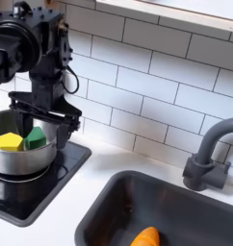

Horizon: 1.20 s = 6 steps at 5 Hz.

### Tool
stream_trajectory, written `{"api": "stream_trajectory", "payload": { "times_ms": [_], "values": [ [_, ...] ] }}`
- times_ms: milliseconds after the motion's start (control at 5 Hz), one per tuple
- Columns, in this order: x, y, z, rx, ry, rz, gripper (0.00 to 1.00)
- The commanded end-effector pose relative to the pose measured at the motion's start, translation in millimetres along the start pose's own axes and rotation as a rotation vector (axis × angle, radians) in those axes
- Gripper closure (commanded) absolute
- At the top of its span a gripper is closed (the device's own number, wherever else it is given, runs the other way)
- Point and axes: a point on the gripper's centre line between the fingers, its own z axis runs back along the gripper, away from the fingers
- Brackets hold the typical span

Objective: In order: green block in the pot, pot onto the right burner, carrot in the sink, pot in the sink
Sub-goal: 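Put the pot in the sink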

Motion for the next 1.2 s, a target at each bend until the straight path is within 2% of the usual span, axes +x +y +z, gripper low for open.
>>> {"api": "stream_trajectory", "payload": {
  "times_ms": [0, 400, 600, 1000],
  "values": [
    [-7.9, -9.2, -16.4, -0.017, 0.040, -0.021, 0.00],
    [-8.8, -4.0, -19.2, -0.007, 0.048, -0.012, 0.00],
    [-8.7, -5.1, -18.5, -0.017, 0.051, -0.010, 1.00],
    [-17.6, -13.6, -21.5, -0.036, 0.061, -0.030, 1.00]
  ]
}}
